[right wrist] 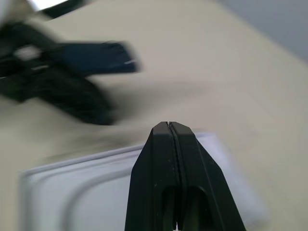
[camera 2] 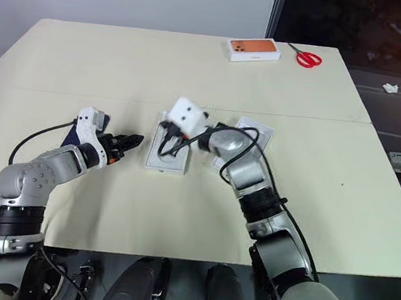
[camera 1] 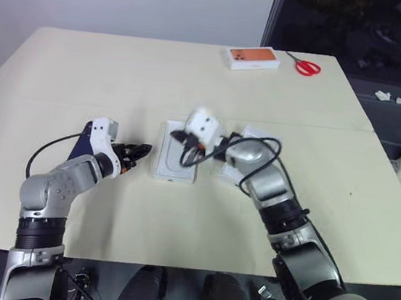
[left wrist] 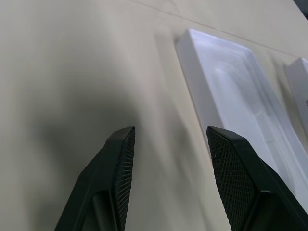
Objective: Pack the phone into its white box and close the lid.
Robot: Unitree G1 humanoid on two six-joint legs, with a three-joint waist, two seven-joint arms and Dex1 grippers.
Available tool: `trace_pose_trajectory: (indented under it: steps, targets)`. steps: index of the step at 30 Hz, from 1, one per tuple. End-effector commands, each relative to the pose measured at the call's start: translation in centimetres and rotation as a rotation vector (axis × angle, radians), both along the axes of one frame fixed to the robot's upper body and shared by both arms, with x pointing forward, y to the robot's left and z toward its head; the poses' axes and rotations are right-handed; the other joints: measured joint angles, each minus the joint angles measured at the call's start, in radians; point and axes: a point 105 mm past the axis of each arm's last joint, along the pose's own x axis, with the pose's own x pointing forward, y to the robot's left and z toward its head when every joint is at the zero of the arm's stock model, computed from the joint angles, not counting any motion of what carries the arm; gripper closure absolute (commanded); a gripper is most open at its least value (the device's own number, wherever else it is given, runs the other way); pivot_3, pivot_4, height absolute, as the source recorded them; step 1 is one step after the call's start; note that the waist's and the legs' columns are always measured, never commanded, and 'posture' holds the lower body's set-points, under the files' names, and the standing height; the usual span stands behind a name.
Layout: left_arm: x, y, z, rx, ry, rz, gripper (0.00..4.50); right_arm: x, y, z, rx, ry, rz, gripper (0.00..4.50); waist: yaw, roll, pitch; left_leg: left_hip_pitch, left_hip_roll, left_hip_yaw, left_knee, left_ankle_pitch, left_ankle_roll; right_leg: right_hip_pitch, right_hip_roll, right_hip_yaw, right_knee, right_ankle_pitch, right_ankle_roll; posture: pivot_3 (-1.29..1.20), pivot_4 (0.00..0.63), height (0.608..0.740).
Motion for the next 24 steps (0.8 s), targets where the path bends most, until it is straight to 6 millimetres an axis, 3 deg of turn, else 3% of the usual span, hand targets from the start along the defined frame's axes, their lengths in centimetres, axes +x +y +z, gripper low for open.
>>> trace_pose_trajectory:
  steps: [1, 8, 11, 13, 14, 24]
  targets:
    - [0.3, 1.4, 1.2, 0.035, -0.060, 0.027, 1.99, -0.1, -0.6, 1.1, 0.061, 0.003, 0.006, 4.49, -0.002, 0.000, 0.000, 0.000, 0.000, 0.000, 0.000, 0.000, 0.000, 0.000, 0.000, 0.000, 0.000, 0.000, 0.000, 0.00, 0.150, 0.740]
    - [-0.2, 3.5, 2.6, 0.032, -0.080, 0.008, 1.99, -1.0, -0.6, 0.3, 0.075, 0.051, 0.043, 4.49, -0.009, 0.000, 0.000, 0.000, 0.002, 0.000, -0.001, 0.000, 0.001, -0.002, 0.002, 0.000, 0.001, 0.000, 0.000, 0.00, 0.150, 0.740]
    - [-0.3, 4.8, 3.2, 0.067, -0.084, 0.016, 1.22, -1.4, -0.4, -0.1, 0.067, 0.056, 0.059, 4.50, -0.007, 0.000, 0.000, 0.000, 0.002, 0.000, -0.001, -0.001, 0.001, -0.002, 0.001, 0.000, 0.000, 0.000, 0.000, 0.00, 0.150, 0.740]
    - [-0.7, 5.4, 3.5, 0.061, -0.078, 0.007, 0.30, -1.6, -0.3, -0.3, 0.056, 0.053, 0.065, 4.50, -0.006, 0.000, 0.000, 0.000, 0.002, 0.000, -0.001, -0.001, 0.001, -0.002, 0.001, 0.000, 0.000, 0.000, 0.000, 0.00, 0.150, 0.740]
    - [-0.8, 5.6, 3.6, 0.060, -0.079, 0.000, 0.11, -1.6, -0.3, -0.3, 0.054, 0.053, 0.065, 4.50, -0.005, 0.000, 0.000, 0.000, 0.002, 0.000, -0.001, -0.001, 0.001, -0.001, 0.001, 0.000, 0.000, 0.000, 0.000, 0.00, 0.150, 0.740]
    - [-1.3, 9.3, 4.0, 0.013, -0.073, 0.055, 0.11, -2.7, 3.0, -0.7, 0.027, 0.016, 0.122, 4.50, -0.009, 0.000, 0.000, 0.000, 0.002, 0.000, -0.002, -0.001, 0.001, -0.002, 0.001, 0.000, 0.001, 0.000, 0.000, 0.00, 0.150, 0.740]
